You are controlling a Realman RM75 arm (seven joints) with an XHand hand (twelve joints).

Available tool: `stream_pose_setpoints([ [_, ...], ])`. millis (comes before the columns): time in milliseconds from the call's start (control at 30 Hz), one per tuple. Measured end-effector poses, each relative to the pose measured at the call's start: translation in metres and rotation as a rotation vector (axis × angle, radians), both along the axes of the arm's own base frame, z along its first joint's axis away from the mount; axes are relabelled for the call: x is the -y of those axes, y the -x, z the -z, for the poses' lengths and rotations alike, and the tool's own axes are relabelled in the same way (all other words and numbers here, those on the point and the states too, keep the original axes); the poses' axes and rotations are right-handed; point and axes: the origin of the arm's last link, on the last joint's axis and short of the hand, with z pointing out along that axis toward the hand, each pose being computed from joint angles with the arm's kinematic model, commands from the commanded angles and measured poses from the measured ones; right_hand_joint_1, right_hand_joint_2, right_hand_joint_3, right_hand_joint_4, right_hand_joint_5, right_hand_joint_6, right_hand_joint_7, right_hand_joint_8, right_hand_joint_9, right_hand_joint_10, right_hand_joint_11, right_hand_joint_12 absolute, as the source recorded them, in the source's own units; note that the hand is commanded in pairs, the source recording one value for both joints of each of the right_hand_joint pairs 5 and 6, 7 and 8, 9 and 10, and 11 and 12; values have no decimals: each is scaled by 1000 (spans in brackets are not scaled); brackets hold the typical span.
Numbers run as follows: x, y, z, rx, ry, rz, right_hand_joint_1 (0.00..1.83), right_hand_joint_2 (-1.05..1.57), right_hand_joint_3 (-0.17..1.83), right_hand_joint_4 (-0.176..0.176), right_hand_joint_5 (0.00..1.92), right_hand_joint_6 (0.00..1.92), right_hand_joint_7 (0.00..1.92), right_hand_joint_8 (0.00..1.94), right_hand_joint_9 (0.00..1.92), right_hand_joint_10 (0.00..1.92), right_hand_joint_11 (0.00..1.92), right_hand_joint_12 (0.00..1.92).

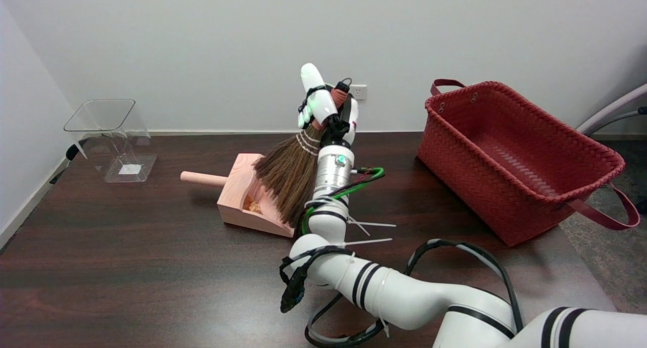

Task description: Sweep the paper balls into the dustpan.

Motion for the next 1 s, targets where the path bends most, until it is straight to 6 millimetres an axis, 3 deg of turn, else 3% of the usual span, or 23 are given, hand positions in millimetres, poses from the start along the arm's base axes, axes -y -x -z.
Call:
stream_pose_setpoints([
  [333, -2, -16, -7, -123, 29, -2, 663, 1571, 67, 0, 1920, 1920, 1920, 1920, 1920, 1920, 1920, 1920],
  [600, -5, -18, -10, -144, 35, -2, 646, 1571, 107, 0, 1920, 1920, 1920, 1920, 1920, 1920, 1920, 1920],
  [833, -3, -7, -5, -112, -21, 35, 607, 1571, 176, 0, 1920, 1920, 1920, 1920, 1920, 1920, 1920, 1920],
  [1000, -1, 15, 1, -64, -81, 96, 610, 1571, 154, 0, 1920, 1920, 1920, 1920, 1920, 1920, 1920, 1920],
])
